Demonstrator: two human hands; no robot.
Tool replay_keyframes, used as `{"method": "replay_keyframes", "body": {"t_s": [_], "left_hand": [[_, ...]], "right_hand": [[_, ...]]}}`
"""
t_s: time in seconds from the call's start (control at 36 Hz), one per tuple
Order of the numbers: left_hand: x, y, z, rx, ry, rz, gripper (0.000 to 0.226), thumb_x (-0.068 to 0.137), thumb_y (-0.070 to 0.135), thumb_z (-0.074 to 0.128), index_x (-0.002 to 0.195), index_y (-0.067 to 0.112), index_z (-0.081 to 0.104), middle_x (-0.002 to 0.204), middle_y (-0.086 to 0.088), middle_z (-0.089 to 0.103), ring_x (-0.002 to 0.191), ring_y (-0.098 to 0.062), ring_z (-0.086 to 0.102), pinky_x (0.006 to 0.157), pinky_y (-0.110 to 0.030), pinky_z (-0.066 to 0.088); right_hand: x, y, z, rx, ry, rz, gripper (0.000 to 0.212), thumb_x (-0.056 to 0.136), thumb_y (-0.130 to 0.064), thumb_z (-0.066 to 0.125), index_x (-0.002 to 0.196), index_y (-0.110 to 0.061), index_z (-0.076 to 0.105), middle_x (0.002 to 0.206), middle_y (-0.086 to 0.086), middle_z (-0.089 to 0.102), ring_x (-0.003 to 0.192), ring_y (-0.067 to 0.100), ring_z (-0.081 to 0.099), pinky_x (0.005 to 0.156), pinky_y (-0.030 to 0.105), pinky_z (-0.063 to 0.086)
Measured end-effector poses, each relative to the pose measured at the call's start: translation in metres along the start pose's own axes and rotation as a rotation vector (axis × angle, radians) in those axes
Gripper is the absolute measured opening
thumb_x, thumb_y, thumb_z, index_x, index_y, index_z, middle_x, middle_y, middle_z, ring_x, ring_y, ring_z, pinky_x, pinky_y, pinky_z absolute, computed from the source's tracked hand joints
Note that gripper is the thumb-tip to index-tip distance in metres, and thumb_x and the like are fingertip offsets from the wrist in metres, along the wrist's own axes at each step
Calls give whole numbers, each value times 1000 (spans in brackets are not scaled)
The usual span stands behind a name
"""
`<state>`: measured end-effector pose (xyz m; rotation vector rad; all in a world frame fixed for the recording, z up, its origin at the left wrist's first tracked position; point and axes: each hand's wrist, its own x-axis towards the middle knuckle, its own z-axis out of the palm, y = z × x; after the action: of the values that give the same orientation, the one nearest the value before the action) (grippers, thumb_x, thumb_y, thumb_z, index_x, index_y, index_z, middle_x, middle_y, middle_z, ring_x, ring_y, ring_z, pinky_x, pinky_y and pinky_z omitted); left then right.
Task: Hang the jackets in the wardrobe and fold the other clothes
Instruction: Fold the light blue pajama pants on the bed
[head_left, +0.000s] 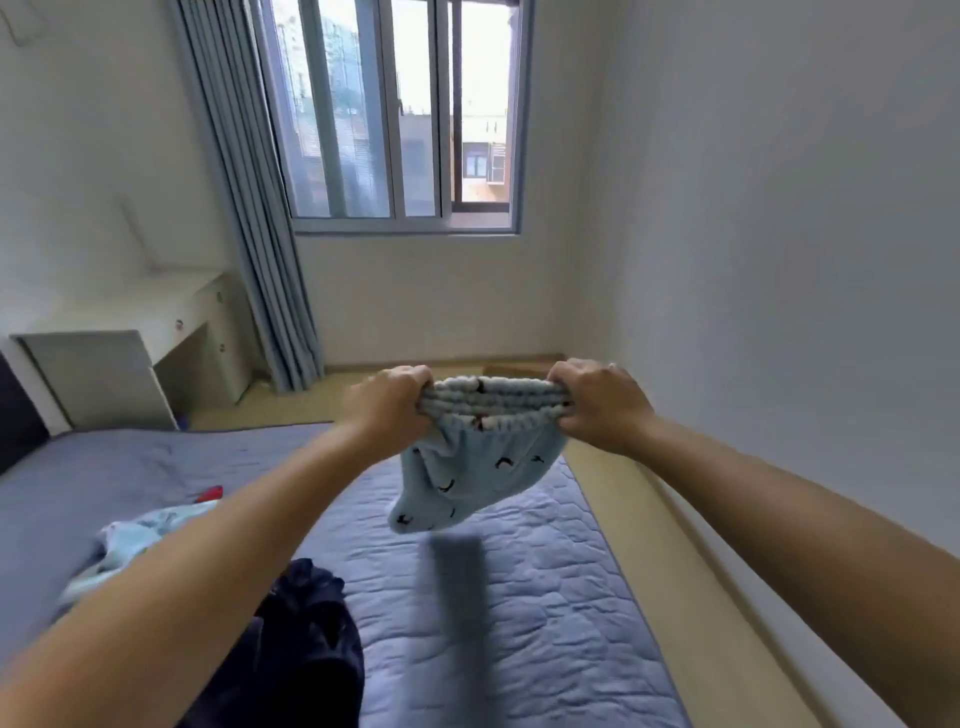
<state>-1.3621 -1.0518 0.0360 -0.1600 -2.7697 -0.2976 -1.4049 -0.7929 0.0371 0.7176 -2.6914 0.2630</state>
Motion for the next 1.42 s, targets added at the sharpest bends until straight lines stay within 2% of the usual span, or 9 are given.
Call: {"method": "replay_keyframes", "body": {"t_s": [0.36, 0.53, 0.78, 0.89, 1.03, 1.14, 1.22, 1.33, 1.42], "left_hand": [[-302, 50, 91, -437, -323, -175, 26, 68, 17, 67, 91, 24, 58, 86, 8, 58, 80, -14, 57, 72, -36, 50], [-382, 78, 106, -564, -437, -304, 26, 69, 14, 65, 85, 33, 58, 81, 9, 63, 75, -8, 60, 68, -31, 51], [-362, 61, 166, -700, -380, -510, 35, 76, 12, 65, 95, 39, 53, 87, 14, 63, 75, 7, 58, 61, -5, 41], [-305, 28, 225, -783, -377, -644, 31, 81, 12, 64, 103, 30, 53, 101, 4, 64, 87, -6, 59, 71, -18, 46], [-197, -24, 322, -800, -318, -704, 29, 85, 11, 64, 107, 23, 50, 106, -4, 63, 93, -18, 60, 70, -24, 45], [-125, -67, 406, -847, -287, -758, 55, 87, 20, 66, 135, 18, 38, 132, -9, 52, 110, -21, 54, 80, -26, 42], [-131, -86, 469, -818, -387, -859, 77, 86, 25, 69, 146, 16, 23, 147, -9, 36, 130, -25, 41, 87, -26, 36], [-203, -93, 537, -749, -629, -957, 76, 82, 22, 70, 143, 11, 27, 145, -9, 40, 122, -20, 45, 90, -28, 39], [-255, -95, 573, -712, -741, -1019, 75, 80, 19, 72, 141, 8, 30, 141, -12, 44, 123, -26, 48, 98, -35, 43]], "right_hand": [[-293, -46, 92, 443, -322, 91, 23, 68, -13, 67, 87, -14, 55, 86, 2, 54, 78, 21, 50, 69, 36, 43], [-376, -52, 98, 557, -398, 145, 24, 69, -15, 67, 89, -23, 56, 89, -5, 57, 81, 13, 53, 67, 15, 38], [-345, -36, 152, 616, -471, 332, 29, 73, -16, 65, 102, -20, 65, 94, -5, 64, 86, 10, 57, 68, 11, 39], [-291, -20, 207, 681, -490, 480, 27, 76, -13, 64, 101, -24, 63, 91, -9, 66, 83, 8, 59, 70, 22, 45], [-190, 20, 305, 740, -393, 648, 33, 80, -13, 64, 112, -21, 61, 106, -3, 68, 85, 9, 61, 63, 13, 42], [-115, 50, 391, 840, -377, 714, 73, 85, -22, 69, 147, -23, 31, 139, 0, 50, 119, 17, 51, 93, 25, 43], [-117, 55, 453, 908, -508, 804, 90, 84, -24, 71, 153, -23, 13, 154, 2, 30, 139, 21, 32, 108, 36, 36], [-196, 46, 519, 896, -711, 943, 71, 83, -10, 68, 144, -13, 31, 138, 7, 49, 104, 9, 47, 83, 20, 42], [-257, 43, 553, 856, -857, 1038, 52, 82, -8, 65, 129, -16, 42, 114, 1, 58, 96, 15, 55, 88, 31, 49]]}}
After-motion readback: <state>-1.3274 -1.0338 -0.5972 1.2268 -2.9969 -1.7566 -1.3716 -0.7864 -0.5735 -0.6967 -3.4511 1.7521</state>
